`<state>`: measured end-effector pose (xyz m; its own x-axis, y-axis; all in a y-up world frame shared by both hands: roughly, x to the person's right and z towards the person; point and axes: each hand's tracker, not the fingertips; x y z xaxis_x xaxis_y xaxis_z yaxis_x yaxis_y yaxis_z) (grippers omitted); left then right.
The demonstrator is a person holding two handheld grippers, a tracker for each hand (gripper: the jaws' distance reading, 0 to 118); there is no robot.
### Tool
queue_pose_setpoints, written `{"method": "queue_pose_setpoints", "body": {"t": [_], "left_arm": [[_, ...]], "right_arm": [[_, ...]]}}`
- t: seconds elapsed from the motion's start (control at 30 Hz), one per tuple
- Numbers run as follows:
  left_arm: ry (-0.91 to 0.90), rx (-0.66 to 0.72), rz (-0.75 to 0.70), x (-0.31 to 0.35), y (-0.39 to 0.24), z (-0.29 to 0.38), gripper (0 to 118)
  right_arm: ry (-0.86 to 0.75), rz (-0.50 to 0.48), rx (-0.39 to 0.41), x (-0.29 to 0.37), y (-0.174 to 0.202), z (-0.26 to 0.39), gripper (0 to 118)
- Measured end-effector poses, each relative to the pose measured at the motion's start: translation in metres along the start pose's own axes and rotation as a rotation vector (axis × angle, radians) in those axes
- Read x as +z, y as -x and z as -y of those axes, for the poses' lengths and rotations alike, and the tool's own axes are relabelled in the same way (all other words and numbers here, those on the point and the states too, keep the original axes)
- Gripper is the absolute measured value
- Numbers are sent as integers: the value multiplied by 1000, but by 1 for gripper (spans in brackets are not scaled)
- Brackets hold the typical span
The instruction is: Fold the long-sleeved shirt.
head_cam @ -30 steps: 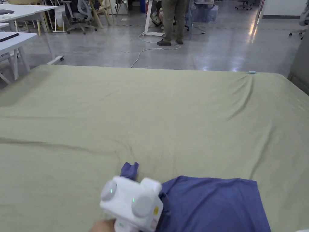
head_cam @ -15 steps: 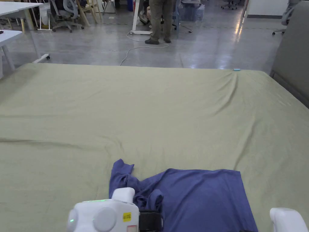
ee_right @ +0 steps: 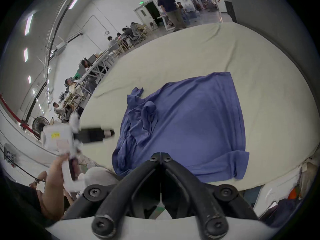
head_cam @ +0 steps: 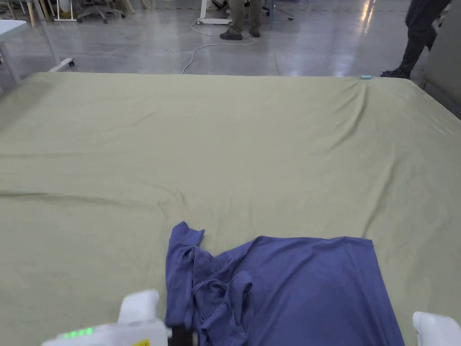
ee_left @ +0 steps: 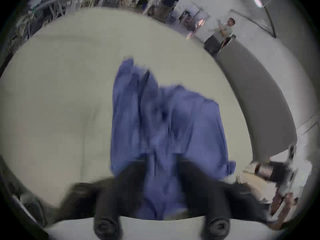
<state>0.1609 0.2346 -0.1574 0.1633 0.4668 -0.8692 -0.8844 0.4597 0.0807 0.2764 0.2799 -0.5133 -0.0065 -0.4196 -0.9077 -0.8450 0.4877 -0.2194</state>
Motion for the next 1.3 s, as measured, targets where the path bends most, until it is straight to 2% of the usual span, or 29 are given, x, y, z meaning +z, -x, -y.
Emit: {"method": "queue_pose_setpoints", "body": {"t": [0.03, 0.13, 0.17, 0.3, 0.33, 0.37, 0.4, 0.43, 0.47, 0.5, 0.53, 0.6, 0.63, 0.67, 0.7, 0.73, 0.8, 0.83, 0.9, 0.93, 0.97, 1.0, 1.03, 1.07, 1.13, 1.17, 1.2, 1.23, 1.3], "left_arm": [[-65, -34, -20, -6, -2, -22, 118], [-108, -90, -84, -59, -1, -81, 118], [-93, -93, -149, -80, 4, -96, 118], [128, -117, -239, -161, 28, -129, 118], [183, -134, -277, -174, 36, -128, 105], [216, -158, -296, -184, 44, -126, 84], [200, -144, -260, -183, 52, -128, 84], [158, -106, -199, -169, 52, -131, 71], [173, -113, -193, -161, 52, -135, 31], [155, -134, -91, -153, 53, -141, 9], [139, -96, -46, -146, 48, -150, 9], [171, -106, -91, -144, 50, -163, 9], [154, -130, -80, -139, 43, -165, 9], [154, -146, -75, -136, 37, -169, 9], [206, -102, -43, -134, 33, -170, 9], [207, -92, -33, -131, 33, -175, 9], [197, -79, -8, -127, 36, -187, 9], [172, -100, -18, -125, 34, -190, 9], [156, -144, -51, -121, 32, -193, 9], [155, -150, -59, -120, 37, -199, 9], [149, -149, -58, -119, 40, -201, 9], [154, -140, -58, -119, 43, -203, 9], [157, -130, -56, -121, 50, -204, 9], [158, -128, -58, -123, 54, -205, 9], [176, -141, -72, -125, 56, -199, 9], [172, -149, -81, -123, 56, -196, 9], [163, -148, -82, -119, 58, -195, 9], [139, -137, -69, -111, 57, -194, 9], [94, -178, -25, -90, 47, -188, 9]], "right_arm": [[3, 5, -3, -2, -2, -1, 0], [4, 6, -31, -7, -10, -5, 0], [6, 5, -38, -9, -12, -7, 0], [18, 22, -54, -20, -25, -20, 0], [27, 30, -58, -23, -30, -25, 0], [40, 37, -63, -28, -34, -31, 0], [56, 50, -68, -33, -40, -39, 0], [72, 68, -66, -38, -45, -49, 0], [81, 74, -58, -43, -50, -62, 0], [85, 79, -50, -50, -56, -78, 0], [80, 91, -30, -57, -61, -99, 0], [53, 112, -5, -77, -73, -146, 0], [42, 136, -5, -92, -80, -173, 18], [45, 145, 7, -108, -87, -198, 60], [52, 176, 15, -128, -96, -222, 101], [81, 204, -34, -150, -106, -241, 118], [125, 234, -121, -183, -129, -268, 116], [202, 278, -179, -198, -140, -275, 116], [271, 364, -205, -232, -152, -271, 116], [295, 404, -208, -242, -158, -267, 109], [316, 443, -222, -252, -164, -263, 96], [347, 471, -219, -259, -167, -256, 95], [364, 498, -185, -263, -164, -253, 89], [319, 462, -139, -257, -160, -252, 70], [292, 487, -75, -245, -147, -256, 49], [272, 462, -25, -235, -132, -258, 35], [269, 415, -2, -229, -124, -258, 0], [264, 447, 32, -219, -115, -254, 0], [242, 410, 121, -200, -102, -247, 0]]}}
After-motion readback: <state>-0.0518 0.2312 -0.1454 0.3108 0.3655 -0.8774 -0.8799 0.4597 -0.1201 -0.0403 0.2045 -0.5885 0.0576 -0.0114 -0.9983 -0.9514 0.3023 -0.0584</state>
